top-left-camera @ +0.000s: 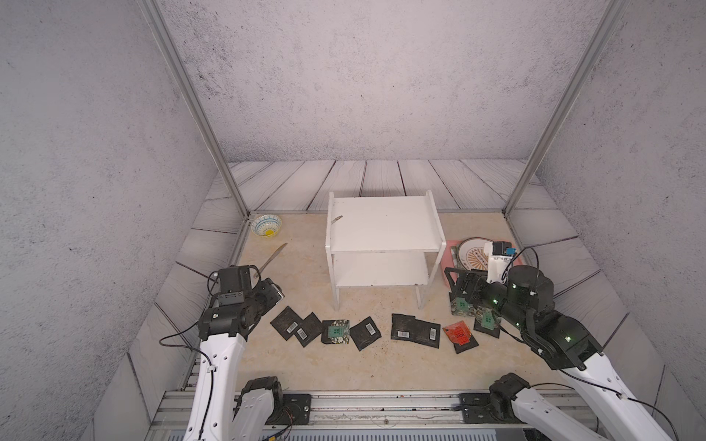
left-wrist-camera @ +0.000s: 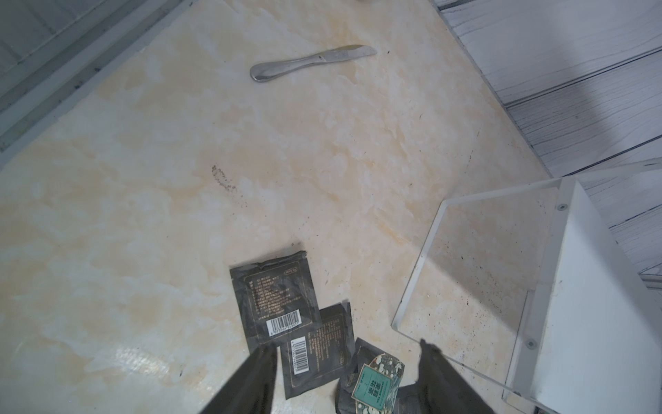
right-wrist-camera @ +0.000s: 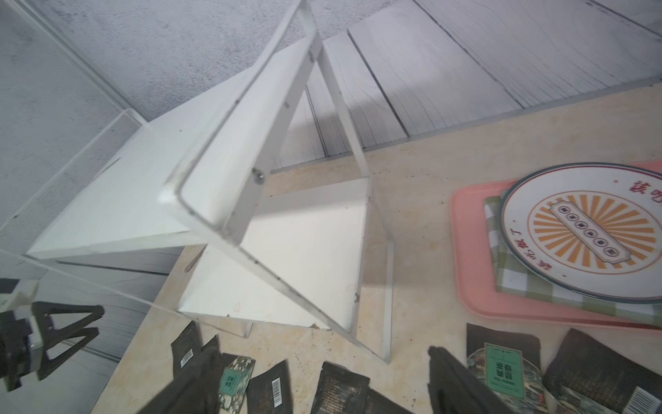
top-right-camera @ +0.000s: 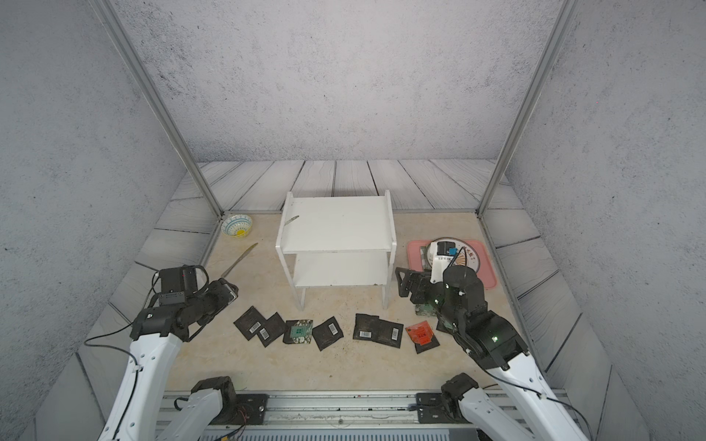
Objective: Remove the tea bags from the shelf
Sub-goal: Reset both arms
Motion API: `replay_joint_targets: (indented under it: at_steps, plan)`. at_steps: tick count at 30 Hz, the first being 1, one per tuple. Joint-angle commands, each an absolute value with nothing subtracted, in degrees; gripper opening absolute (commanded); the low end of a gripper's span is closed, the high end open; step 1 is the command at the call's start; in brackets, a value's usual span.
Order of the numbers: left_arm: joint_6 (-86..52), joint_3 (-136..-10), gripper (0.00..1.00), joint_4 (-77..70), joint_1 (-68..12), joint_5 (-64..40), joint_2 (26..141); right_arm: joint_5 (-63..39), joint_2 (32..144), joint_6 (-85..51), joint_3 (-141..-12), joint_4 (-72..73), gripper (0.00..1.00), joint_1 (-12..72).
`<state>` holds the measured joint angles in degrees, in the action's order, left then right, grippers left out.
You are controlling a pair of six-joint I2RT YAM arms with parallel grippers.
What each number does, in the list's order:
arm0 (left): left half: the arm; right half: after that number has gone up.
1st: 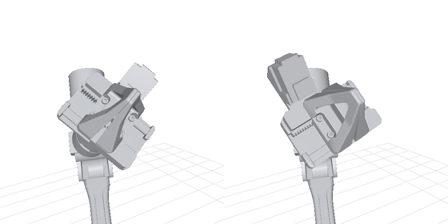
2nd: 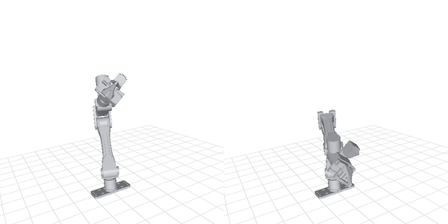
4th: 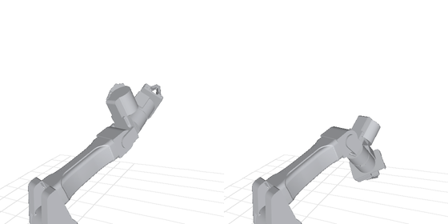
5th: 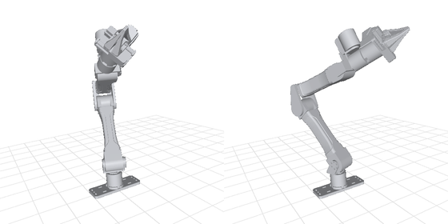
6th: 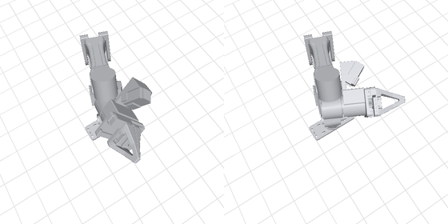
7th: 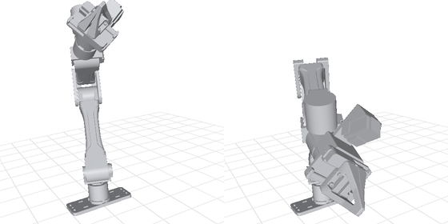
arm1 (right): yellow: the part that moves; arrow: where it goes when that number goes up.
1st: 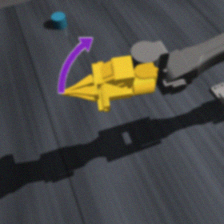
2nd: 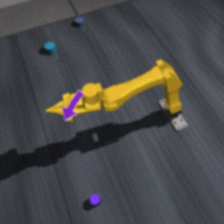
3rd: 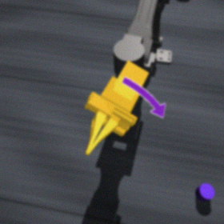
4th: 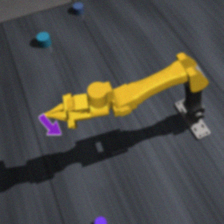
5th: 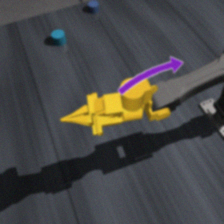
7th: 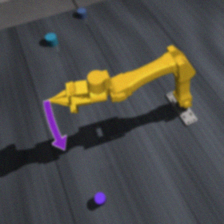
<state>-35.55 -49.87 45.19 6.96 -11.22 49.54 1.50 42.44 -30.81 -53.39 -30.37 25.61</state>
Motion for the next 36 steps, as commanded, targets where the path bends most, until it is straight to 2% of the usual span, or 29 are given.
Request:
replay_joint_targets:
  at_steps: [1,2,3,4,6,12,16,20,25,32,36]
  plan:
    - [-31.6,-52.5,0.68,45.1,6.9,-12.9,52.2,1.3,45.2,-29.8,-54.4,-30.3,0.92,18.9]
    - [-31.3,-53.3,0.7,45.0,6.7,-12.2,53.5,1.1,46.3,-30.0,-53.9,-29.4,0.92,16.2]
    - [-31.1,-53.9,0.8,44.8,6.6,-11.5,54.6,2.0,47.5,-30.0,-53.5,-28.8,0.92,14.4]
    - [-30.8,-54.6,0.99,44.4,6.5,-10.8,55.8,4.8,49.1,-30.5,-53.2,-28.8,0.94,12.8]
    - [-29.9,-55.9,0.98,43.2,6.4,-9.8,58.1,10.7,51.9,-29.3,-52.5,-27.8,0.99,11.4]
    - [-25.4,-57.0,0.99,36.4,5.9,-1.3,63.1,35.3,59.2,-25.4,-47.1,-19.7,0.99,10.7]
    - [-20.2,-49.5,0.98,21.7,4.8,3.9,63.0,46.2,63.9,-22.2,-40.1,-8.2,0.99,10.6]
    - [-12.0,-41.3,0.99,3.9,1.6,11.3,63.4,44.9,69.3,-18.4,-33.9,5.4,0.99,10.4]
    - [-6.5,-40.3,0.98,-1.7,0.7,16.2,70.8,41.6,78.9,-13.7,-30.9,18.0,0.99,10.3]
    - [-1.8,-33.8,0.98,-25.1,-3.4,17.4,80.4,36.2,83.4,-6.0,-30.5,30.4,0.98,10.0]
    - [-0.8,-29.1,0.98,-38.7,-3.8,15.5,85.6,33.0,87.4,-3.5,-25.1,47.3,0.98,9.0]
